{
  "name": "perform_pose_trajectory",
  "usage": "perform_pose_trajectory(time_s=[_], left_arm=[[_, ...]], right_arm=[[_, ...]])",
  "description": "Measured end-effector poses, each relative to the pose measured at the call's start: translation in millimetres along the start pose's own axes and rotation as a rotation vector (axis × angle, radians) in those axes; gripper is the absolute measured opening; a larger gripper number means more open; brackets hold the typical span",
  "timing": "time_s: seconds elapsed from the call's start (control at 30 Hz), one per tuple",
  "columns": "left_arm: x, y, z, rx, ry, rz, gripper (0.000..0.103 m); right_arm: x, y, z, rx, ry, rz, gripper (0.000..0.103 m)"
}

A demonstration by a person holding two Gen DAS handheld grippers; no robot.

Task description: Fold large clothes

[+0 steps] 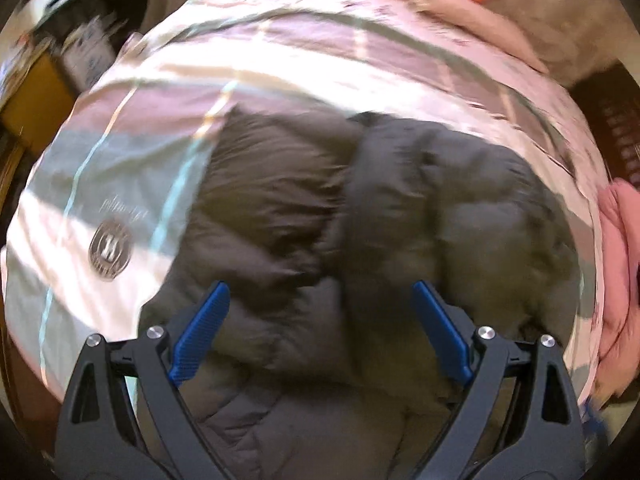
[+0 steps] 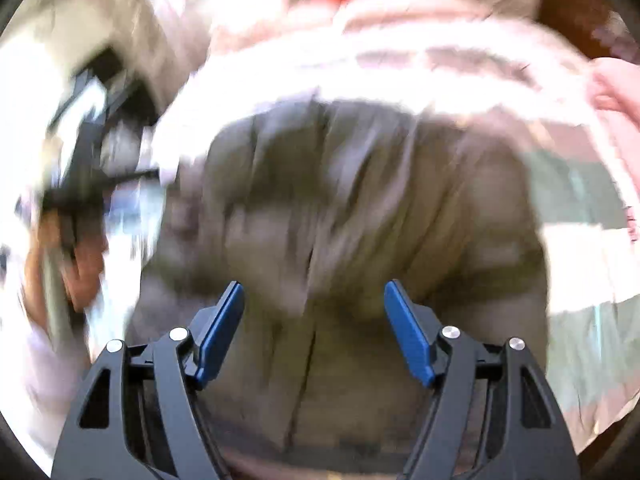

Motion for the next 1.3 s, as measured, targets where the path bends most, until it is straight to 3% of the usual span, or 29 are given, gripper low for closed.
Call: perform_pose_trajectory(time_s=[0.13,0.27,0.33,0.4,0.57,0.67,0.83,0.93,1.07,1.13,1.23,1.3], left_arm=[[-4,-14,-40,-0.108,-0.009,-0.045,0.094],[-42,-33,-52,-0.172,0.098,0.096,0.087],[-61,-42,-46,-0.166,0.131,0.179,0.087],[-71,-48,-38,-0.166,0.151,0.214,0.088],[-79,-70,-28,-0.236,0.235,0.231,0.091],[-89,-90,-34,-0.334,0.305,0.215,0.092],[-74,-90,-42,-0.341,0.295,0.161,0.091],[-45,-80,-46,-0.317,0.253,0.074,0.089],[-5,-50,-58,-0.261,0.18,-0.102,0.089],[-2,-33,-61,-0.213,0.143,-0.105,0.089],[-20,-13,-63,-0.106,0.084,-0.037,0.068],[-45,-8,-62,-0.078,0.103,0.018,0.047]], right_arm=[[-23,32,-2,-0.004,-0.024,-0.031,0.071],[-70,16,-8,-0.029,-0.028,0.057,0.066],[-98,-4,-5,-0.017,-0.026,0.155,0.065],[-121,-25,3,0.001,-0.026,0.248,0.065],[-143,-57,30,0.146,-0.086,0.395,0.066],[-156,-73,27,0.121,-0.067,0.449,0.07],[-147,-67,22,0.125,-0.008,0.479,0.07],[-123,-54,6,0.05,0.034,0.417,0.07],[-97,-24,-29,-0.102,-0.024,0.236,0.07],[-88,1,-43,-0.189,-0.022,0.138,0.07],[-96,41,-47,-0.184,-0.01,0.028,0.07],[-110,58,-41,-0.165,-0.027,-0.002,0.068]])
Point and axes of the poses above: each gripper's, at about its wrist camera, not at the fingertips, and x roughly against the way its jaws point, z to its left, y to its top, the point moved 4 cm from there along -x, roughly the way its jaws point, and after that the axes turned 12 degrees about x, right-handed, at the moved point
